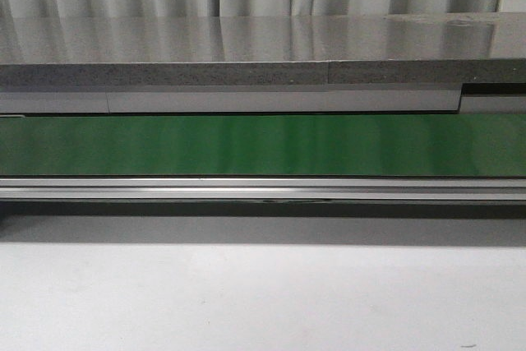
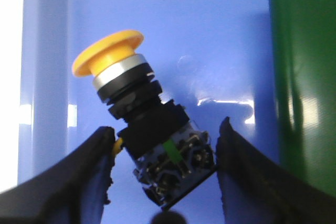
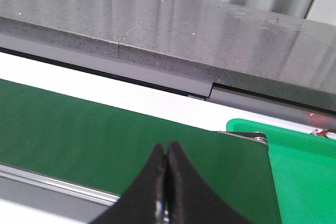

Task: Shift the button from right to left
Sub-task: 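Lower the button into the blue tray and open the left gripper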

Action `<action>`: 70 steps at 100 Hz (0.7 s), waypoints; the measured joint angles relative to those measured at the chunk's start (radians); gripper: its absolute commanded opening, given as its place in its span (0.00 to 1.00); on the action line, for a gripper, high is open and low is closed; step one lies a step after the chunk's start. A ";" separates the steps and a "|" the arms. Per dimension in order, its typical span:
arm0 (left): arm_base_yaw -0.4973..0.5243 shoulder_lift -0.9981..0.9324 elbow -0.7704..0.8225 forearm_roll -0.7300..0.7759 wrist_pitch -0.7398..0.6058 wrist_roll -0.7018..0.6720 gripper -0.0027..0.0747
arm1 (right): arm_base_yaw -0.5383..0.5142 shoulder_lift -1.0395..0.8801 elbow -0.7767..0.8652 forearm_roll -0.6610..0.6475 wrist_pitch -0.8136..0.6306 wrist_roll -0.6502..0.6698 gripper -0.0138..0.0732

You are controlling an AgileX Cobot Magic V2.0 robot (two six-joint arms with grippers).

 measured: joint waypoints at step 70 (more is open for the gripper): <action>0.000 0.090 0.000 -0.050 -0.020 0.001 0.34 | 0.000 0.000 0.000 0.000 0.000 0.000 0.08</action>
